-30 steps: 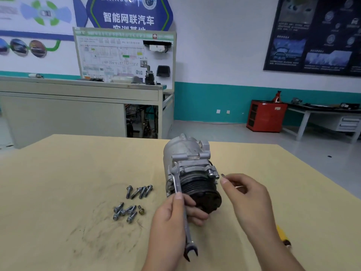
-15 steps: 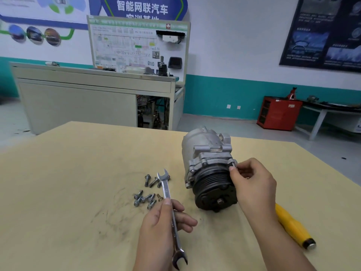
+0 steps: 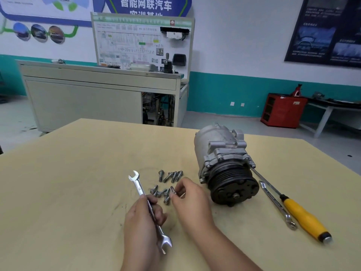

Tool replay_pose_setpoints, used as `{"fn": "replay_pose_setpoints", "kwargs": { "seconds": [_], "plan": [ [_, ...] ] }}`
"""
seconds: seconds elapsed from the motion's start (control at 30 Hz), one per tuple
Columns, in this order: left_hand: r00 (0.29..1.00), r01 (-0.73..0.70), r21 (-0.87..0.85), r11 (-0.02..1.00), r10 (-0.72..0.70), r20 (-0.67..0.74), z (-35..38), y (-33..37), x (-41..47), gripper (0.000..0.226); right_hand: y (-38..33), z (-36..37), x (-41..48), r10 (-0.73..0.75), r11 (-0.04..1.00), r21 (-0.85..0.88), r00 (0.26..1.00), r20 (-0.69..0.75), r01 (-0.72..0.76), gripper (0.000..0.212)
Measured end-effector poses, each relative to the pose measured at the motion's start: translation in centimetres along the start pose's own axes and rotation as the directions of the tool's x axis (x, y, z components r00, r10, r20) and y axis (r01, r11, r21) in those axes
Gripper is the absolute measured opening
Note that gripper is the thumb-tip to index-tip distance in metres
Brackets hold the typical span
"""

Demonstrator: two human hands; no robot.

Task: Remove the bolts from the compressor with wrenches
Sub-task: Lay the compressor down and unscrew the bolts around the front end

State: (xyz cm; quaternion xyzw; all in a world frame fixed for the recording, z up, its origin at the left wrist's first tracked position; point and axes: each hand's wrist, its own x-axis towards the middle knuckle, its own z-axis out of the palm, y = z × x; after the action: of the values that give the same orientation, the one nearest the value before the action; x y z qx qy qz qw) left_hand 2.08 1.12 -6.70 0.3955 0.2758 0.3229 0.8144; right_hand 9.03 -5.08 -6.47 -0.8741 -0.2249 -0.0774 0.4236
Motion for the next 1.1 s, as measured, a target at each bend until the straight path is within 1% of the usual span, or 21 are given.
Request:
{"fn": "replay_pose_setpoints", "kwargs": {
  "seconds": [0.07, 0.3, 0.5, 0.6, 0.7, 0.73, 0.77, 0.83, 0.87, 0.9, 0.93, 1.0, 1.1],
  "plan": [
    [1.0, 0.01, -0.008, 1.0, -0.01, 0.021, 0.0, -0.1, -0.1, 0.033, 0.2, 0.4, -0.1, -0.026, 0.997, -0.072, 0.999, 0.027, 0.028, 0.018],
    [0.998, 0.02, 0.028, 0.999, -0.022, 0.056, -0.2, -0.2, -0.3, 0.032, 0.5, 0.4, -0.5, -0.07, 0.992, -0.104, 0.995, 0.069, 0.076, 0.015],
    [0.996, -0.024, 0.137, 0.99, 0.013, 0.083, -0.3, -0.5, -0.7, 0.03, 0.5, 0.2, -0.6, -0.05, 0.995, -0.082, 0.996, 0.08, 0.057, 0.017],
    [0.995, -0.035, 0.153, 0.988, 0.02, 0.095, -0.1, -0.3, -0.8, 0.03, 0.5, 0.0, -0.8, -0.079, 0.995, -0.051, 0.996, 0.046, 0.081, 0.006],
    [0.991, -0.072, 0.197, 0.978, 0.048, 0.122, 0.0, -0.1, -1.1, 0.029, 0.1, -0.6, -1.3, -0.113, 0.987, 0.107, 0.993, -0.044, 0.117, 0.016],
    [0.989, -0.09, 0.231, 0.969, 0.059, 0.135, -0.1, -0.1, -1.3, 0.03, -0.2, -0.9, -1.5, -0.104, 0.976, 0.186, 0.994, -0.039, 0.11, 0.02],
    [0.986, -0.112, 0.275, 0.955, 0.073, 0.151, 0.0, -0.1, -1.4, 0.033, -0.5, -1.3, -1.7, -0.093, 0.951, 0.296, 0.996, 0.006, 0.087, 0.023],
    [0.977, -0.17, 0.365, 0.915, 0.107, 0.185, 0.2, -0.1, -1.8, 0.038, -1.1, -2.0, -1.9, -0.089, 0.848, 0.529, 0.975, 0.206, -0.034, 0.029],
    [0.97, -0.206, 0.4, 0.893, 0.132, 0.205, 0.4, 0.0, -2.0, 0.039, -1.3, -2.3, -1.9, -0.103, 0.79, 0.605, 0.951, 0.292, -0.1, 0.028],
    [0.961, -0.244, 0.427, 0.871, 0.157, 0.228, 0.7, 0.0, -2.1, 0.039, -1.4, -2.7, -1.9, -0.121, 0.742, 0.655, 0.933, 0.339, -0.142, 0.024],
    [0.95, -0.278, 0.443, 0.852, 0.176, 0.256, 1.1, 0.1, -2.3, 0.038, -1.5, -3.0, -1.8, -0.125, 0.707, 0.688, 0.93, 0.347, -0.162, 0.021],
    [0.93, -0.314, 0.447, 0.838, 0.176, 0.322, 1.8, 0.1, -2.8, 0.037, -1.3, -3.9, -1.7, -0.1, 0.643, 0.745, 0.945, 0.312, -0.178, 0.021],
    [0.88, -0.342, 0.486, 0.804, 0.094, 0.465, 3.1, 0.0, -3.6, 0.041, -0.2, -5.7, -1.9, -0.063, 0.576, 0.801, 0.969, 0.241, -0.161, 0.027]
  ]
}}
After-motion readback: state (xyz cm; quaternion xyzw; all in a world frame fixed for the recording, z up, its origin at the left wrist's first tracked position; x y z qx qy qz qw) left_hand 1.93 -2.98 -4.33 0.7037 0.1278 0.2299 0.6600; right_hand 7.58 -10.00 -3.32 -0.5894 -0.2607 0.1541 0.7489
